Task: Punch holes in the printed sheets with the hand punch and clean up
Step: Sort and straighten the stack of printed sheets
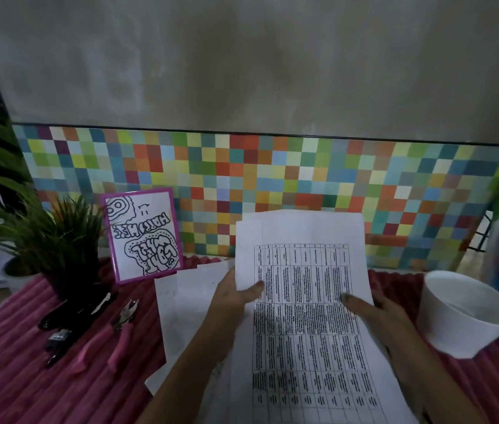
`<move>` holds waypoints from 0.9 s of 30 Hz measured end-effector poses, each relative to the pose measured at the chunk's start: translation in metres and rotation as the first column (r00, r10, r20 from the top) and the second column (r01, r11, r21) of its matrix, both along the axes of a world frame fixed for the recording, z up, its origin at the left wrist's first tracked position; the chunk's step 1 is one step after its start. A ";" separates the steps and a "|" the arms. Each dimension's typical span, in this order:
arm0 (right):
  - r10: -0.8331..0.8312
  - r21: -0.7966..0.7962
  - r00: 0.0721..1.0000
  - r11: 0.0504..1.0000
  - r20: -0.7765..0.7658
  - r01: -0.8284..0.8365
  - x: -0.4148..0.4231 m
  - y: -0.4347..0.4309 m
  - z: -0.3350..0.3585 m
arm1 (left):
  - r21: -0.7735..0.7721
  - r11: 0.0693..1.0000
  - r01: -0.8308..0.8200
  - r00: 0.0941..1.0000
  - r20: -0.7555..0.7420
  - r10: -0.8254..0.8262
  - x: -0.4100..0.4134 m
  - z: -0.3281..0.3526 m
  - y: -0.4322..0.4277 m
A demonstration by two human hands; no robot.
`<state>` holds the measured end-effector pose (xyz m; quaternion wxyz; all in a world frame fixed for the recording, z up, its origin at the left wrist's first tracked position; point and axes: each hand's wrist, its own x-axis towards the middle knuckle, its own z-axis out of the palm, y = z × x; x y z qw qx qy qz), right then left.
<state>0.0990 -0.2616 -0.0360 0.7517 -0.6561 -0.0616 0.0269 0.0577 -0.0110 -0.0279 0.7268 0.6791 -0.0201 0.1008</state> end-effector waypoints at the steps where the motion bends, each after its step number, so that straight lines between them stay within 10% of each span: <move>1: -0.002 -0.036 1.000 0.999 -0.011 0.001 -0.001 -0.001 0.001 | 0.005 1.000 -0.003 1.000 0.008 0.003 0.000 -0.001 -0.003; 6: -0.073 -0.049 0.994 0.996 -0.079 0.070 -0.001 -0.009 0.001 | 0.504 0.763 -0.405 0.914 0.190 0.359 -0.003 -0.012 -0.018; 9: -0.124 -0.095 0.989 0.989 -0.083 0.117 0.000 -0.015 -0.003 | 0.538 0.748 -0.389 0.897 0.037 0.440 -0.003 -0.012 -0.022; 18: -0.070 -0.227 0.987 0.973 -0.144 0.036 0.002 -0.014 -0.008 | 0.397 0.913 -0.093 0.945 -0.253 0.206 -0.002 -0.010 -0.024; 27: -0.193 -0.067 0.976 0.978 0.101 0.200 -0.009 0.001 0.007 | 0.205 0.977 -0.061 0.996 0.069 0.048 -0.014 0.016 -0.020</move>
